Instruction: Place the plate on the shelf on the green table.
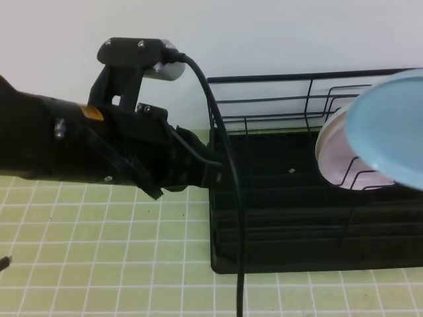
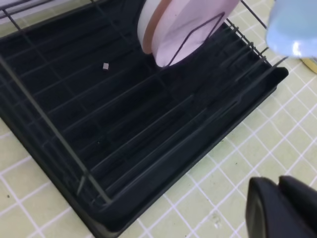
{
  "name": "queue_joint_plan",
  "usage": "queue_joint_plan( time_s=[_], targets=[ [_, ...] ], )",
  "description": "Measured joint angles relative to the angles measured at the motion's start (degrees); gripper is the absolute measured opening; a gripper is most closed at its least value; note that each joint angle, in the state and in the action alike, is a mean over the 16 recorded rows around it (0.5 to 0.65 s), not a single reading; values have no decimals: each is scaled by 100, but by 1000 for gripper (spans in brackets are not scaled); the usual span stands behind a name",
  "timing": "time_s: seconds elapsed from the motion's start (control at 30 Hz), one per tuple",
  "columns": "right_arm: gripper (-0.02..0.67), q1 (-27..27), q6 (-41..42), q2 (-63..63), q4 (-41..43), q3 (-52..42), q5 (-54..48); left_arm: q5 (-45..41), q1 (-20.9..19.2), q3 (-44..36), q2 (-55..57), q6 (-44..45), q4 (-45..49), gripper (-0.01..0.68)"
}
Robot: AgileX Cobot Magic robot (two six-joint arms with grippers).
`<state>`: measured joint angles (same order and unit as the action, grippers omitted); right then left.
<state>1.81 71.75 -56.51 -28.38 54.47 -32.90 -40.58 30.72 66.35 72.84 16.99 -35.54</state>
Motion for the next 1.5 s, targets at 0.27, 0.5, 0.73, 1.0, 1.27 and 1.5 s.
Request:
queue_joint_plan(
  time_s=[0.27,0.5,0.73,1.0,1.27,1.5],
  targets=[
    [86,618,473,-951,1800,616,121,-136,0,0,0,-31,374,0],
    [86,1225,562,-1513,3161,812,395,-378,0,0,0,-31,571,0],
    [86,1417,371,-1732,3701,836,751,-416,0,0,0,-31,684,0],
    [86,1419,320,-1926,3784,840,918,-391,0,0,0,-30,807,0],
    [86,1419,251,-2195,3843,833,928,-405,0,0,0,-31,885,0],
    [86,1419,65,-2433,3854,824,998,-411,0,0,0,-34,895,0]
  ],
)
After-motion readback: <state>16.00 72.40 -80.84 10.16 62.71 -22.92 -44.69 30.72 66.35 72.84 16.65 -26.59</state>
